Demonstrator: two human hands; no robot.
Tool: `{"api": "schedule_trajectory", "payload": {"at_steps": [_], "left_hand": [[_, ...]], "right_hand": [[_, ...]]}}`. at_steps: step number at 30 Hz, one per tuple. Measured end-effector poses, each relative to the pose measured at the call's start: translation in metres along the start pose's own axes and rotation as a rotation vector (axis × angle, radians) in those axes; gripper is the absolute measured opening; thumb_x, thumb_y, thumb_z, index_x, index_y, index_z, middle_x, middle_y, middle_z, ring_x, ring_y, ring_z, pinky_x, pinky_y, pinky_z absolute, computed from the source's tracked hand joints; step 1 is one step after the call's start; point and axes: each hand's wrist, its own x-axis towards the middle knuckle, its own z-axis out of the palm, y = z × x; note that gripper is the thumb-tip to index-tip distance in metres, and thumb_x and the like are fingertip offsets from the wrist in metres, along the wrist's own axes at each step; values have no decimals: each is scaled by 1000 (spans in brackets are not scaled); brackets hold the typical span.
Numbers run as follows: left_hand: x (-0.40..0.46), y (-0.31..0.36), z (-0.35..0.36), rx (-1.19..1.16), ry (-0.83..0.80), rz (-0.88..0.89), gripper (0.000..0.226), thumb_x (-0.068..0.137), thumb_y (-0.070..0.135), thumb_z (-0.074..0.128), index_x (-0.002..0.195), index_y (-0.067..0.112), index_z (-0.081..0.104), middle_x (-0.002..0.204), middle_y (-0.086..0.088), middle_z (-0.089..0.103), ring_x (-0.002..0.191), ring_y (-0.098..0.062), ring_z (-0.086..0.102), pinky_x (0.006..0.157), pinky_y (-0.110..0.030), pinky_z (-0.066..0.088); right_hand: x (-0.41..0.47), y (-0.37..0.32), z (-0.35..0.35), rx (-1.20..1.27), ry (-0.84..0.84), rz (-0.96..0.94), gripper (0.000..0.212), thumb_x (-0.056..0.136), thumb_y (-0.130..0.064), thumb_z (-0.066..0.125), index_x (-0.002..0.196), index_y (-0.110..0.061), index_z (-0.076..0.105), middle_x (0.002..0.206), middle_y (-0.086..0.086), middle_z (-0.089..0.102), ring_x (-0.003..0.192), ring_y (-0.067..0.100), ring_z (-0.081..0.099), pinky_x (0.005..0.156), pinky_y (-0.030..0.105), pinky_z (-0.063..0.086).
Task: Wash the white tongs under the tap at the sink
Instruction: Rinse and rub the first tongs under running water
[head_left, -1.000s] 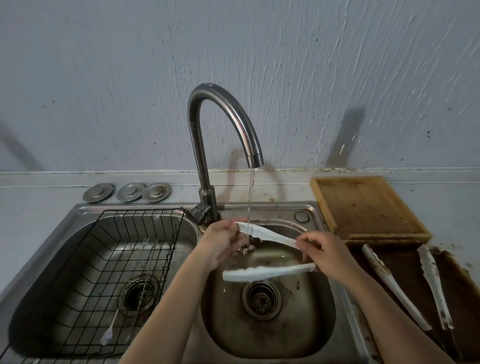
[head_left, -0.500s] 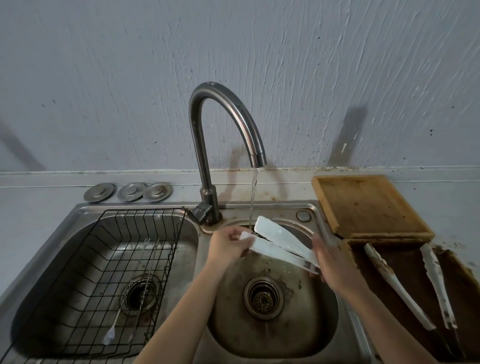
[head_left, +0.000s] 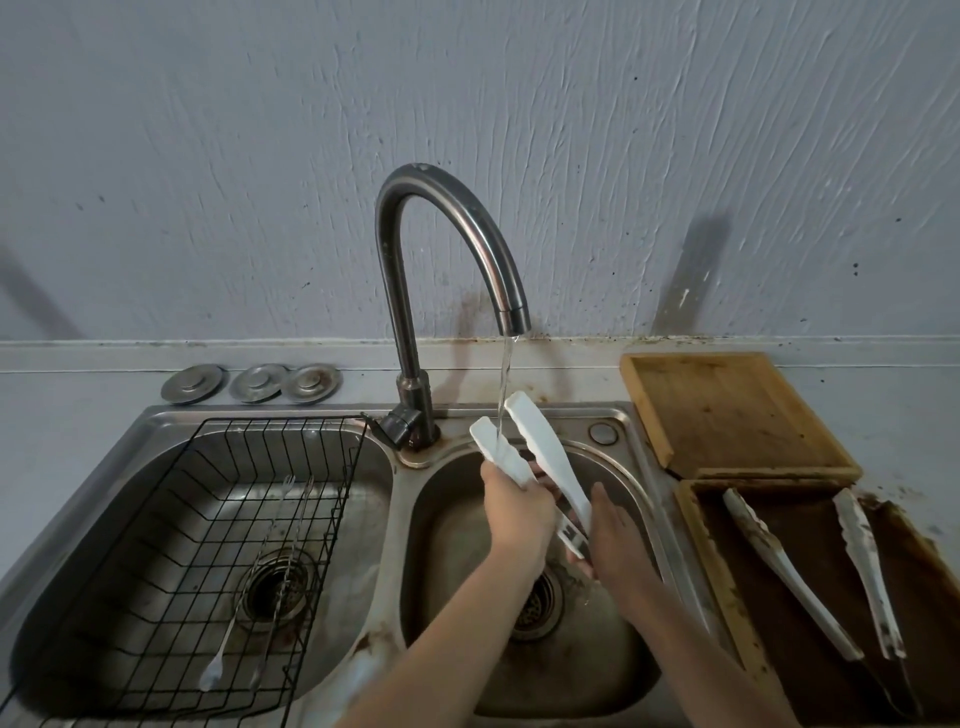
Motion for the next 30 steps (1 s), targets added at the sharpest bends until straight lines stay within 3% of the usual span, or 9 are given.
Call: {"api": "schedule_trajectory", "payload": {"at_steps": [2, 5, 8, 13, 16, 19, 21, 25, 30], "left_hand": [[4, 4, -6, -10, -73, -40, 35, 84, -10, 49, 115, 4, 44, 91, -5, 64, 82, -18, 65, 70, -30, 57], [12, 17, -18, -273, -151, -148, 27, 82, -18, 46, 98, 2, 55, 84, -13, 65, 84, -26, 67, 78, -39, 58], [17, 33, -31, -272, -170, -37, 29, 84, -17, 39, 85, 7, 54, 72, -9, 58, 70, -22, 60, 71, -35, 55], [25, 54, -48, -502, -194, 121, 23, 95, -8, 36, 93, 8, 53, 74, -6, 58, 60, -15, 56, 59, -28, 52], [33, 60, -61, -661, -270, 168, 19, 99, 8, 36, 103, 6, 55, 90, -6, 64, 76, -13, 63, 65, -24, 57], [38, 46, -71, -478, -399, 184, 32, 97, 18, 41, 122, 3, 54, 108, -8, 64, 93, -15, 63, 84, -29, 54], [32, 31, -68, -371, -487, 176, 30, 94, 17, 46, 119, 6, 58, 107, -5, 67, 96, -13, 65, 88, -29, 54], [25, 12, -57, -446, -465, 166, 19, 86, 3, 56, 101, 10, 66, 92, -3, 76, 89, -11, 71, 76, -22, 57], [28, 13, -57, -396, -293, 240, 16, 90, 10, 53, 90, -1, 65, 75, -6, 75, 69, -16, 72, 64, -23, 59]], "right_hand": [[0, -2, -2, -11, 1, 19, 56, 100, -37, 20, 83, -1, 61, 58, 7, 56, 36, 6, 48, 37, 17, 37], [0, -8, -10, 13, -10, 57, 54, 100, -36, 20, 78, -5, 59, 57, 8, 54, 30, 2, 46, 32, 14, 34], [1, -11, -12, 6, 1, 71, 53, 100, -36, 22, 76, -6, 58, 59, 9, 54, 40, 9, 49, 33, 14, 36], [0, -8, -14, 17, -46, 117, 51, 100, -34, 25, 74, -5, 58, 61, 8, 53, 47, 13, 49, 40, 18, 42], [1, -5, -18, -30, -40, 129, 53, 100, -36, 25, 76, -6, 61, 56, 5, 53, 41, 11, 48, 40, 19, 41], [2, -6, -19, -48, -46, 141, 54, 99, -39, 26, 74, -7, 61, 55, 4, 53, 42, 12, 49, 44, 21, 41], [3, -9, -15, -66, -58, 137, 53, 99, -39, 26, 75, -7, 61, 57, 5, 53, 46, 14, 49, 49, 25, 40], [2, -11, -2, -148, -105, 125, 52, 99, -39, 25, 71, -10, 57, 54, 2, 50, 41, 10, 46, 42, 20, 37], [-3, -10, 8, -110, -171, 148, 50, 99, -38, 26, 68, -10, 55, 44, -2, 46, 28, 5, 36, 34, 18, 31]]}}
